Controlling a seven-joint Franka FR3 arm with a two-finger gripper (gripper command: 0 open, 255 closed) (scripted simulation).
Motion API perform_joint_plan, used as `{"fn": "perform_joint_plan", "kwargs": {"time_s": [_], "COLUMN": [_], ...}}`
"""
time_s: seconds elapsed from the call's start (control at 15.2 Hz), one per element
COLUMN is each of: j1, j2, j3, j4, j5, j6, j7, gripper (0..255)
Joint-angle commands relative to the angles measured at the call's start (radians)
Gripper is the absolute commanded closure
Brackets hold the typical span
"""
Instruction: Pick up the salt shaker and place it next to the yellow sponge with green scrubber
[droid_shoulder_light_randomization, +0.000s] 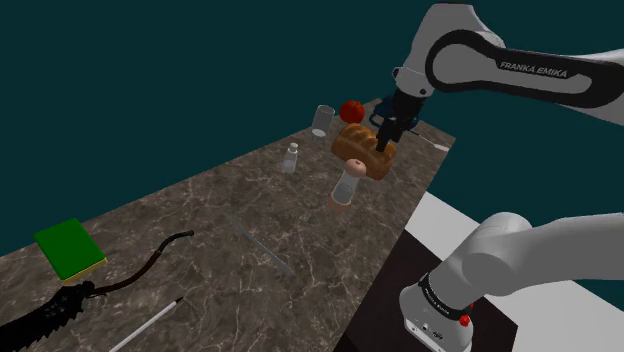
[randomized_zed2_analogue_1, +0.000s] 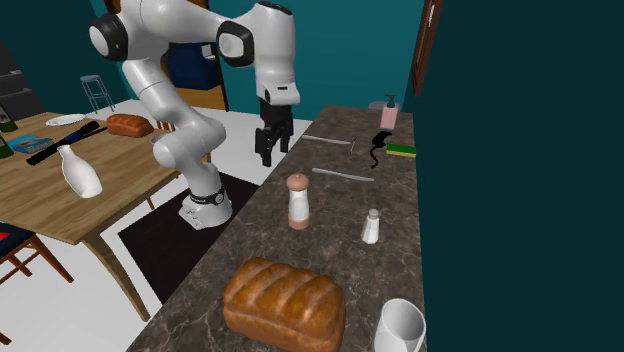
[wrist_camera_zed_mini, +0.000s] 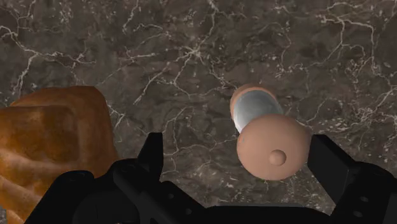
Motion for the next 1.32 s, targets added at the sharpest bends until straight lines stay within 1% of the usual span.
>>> {"fn": "perform_joint_plan", "kwargs": {"time_s": [0.0, 0.26, 0.59, 0.92, 1.25], "j1": [0.007, 0.024, 0.050, 0.079, 0.099], "j2": [0.040, 0.150, 0.306, 0.475, 0.647], "j3": [-0.010, -0.026, -0.043, -0.055, -0.052], "j4": [-0.020, -0.024, 0.006, 0.074, 0.179], "j5": [0.014, 0.048, 0.105, 0.185, 0.288], "j6": [0.087, 0.245, 0.426, 0.578, 0.693], "j7": [-0.011, -0.039, -0.088, -0.157, -0.244], "gripper": [0, 0, 0, 0, 0]}}
